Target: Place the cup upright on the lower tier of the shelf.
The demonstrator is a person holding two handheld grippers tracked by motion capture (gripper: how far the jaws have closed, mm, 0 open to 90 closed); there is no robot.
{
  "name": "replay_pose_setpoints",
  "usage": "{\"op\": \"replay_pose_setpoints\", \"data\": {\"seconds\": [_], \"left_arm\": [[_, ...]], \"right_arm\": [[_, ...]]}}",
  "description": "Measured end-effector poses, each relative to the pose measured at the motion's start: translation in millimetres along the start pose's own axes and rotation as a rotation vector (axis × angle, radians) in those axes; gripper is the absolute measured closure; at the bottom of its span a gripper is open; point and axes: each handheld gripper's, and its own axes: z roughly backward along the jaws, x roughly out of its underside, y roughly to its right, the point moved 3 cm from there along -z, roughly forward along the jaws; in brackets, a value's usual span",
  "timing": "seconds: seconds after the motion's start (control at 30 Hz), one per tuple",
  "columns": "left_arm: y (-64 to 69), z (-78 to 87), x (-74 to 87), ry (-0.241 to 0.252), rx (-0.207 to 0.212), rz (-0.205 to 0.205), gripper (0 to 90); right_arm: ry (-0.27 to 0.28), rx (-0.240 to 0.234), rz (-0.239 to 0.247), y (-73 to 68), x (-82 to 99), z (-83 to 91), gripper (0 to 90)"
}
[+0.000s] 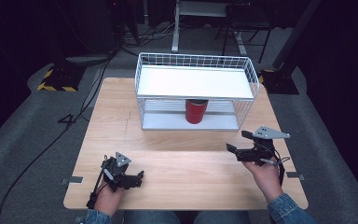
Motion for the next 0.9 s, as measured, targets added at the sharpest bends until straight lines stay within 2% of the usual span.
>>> {"op": "replay_pose_setpoints", "data": {"seconds": [0.13, 0.4, 0.57, 0.7, 0.9], "left_arm": [[-0.4, -0.2, -0.4, 0.0, -0.004, -0.004, 0.1], [-0.6, -0.3, -0.6, -0.001, -0.002, -0.008, 0.1], [-0.4, -0.3, -0.5, -0.002, -0.001, -0.006, 0.1], [-0.3, -0.5, -0.7, -0.001, -0.001, -0.004, 0.1], [-0.3, -0.7, -0.9, -0.002, -0.001, -0.004, 0.1]], "right_arm": [[-0.015, 0.01, -0.003, 0.5, 9.8, 9.7, 12.3], [-0.052, 0.039, 0.034, -3.4, 31.3, 30.4, 12.6], [-0.054, 0.053, 0.027, -4.8, 44.2, 37.3, 13.0], [-0.075, 0.069, 0.025, -3.8, 58.9, 38.4, 13.4], [-0.092, 0.08, -0.013, -0.8, 83.4, 37.1, 14.2]]}}
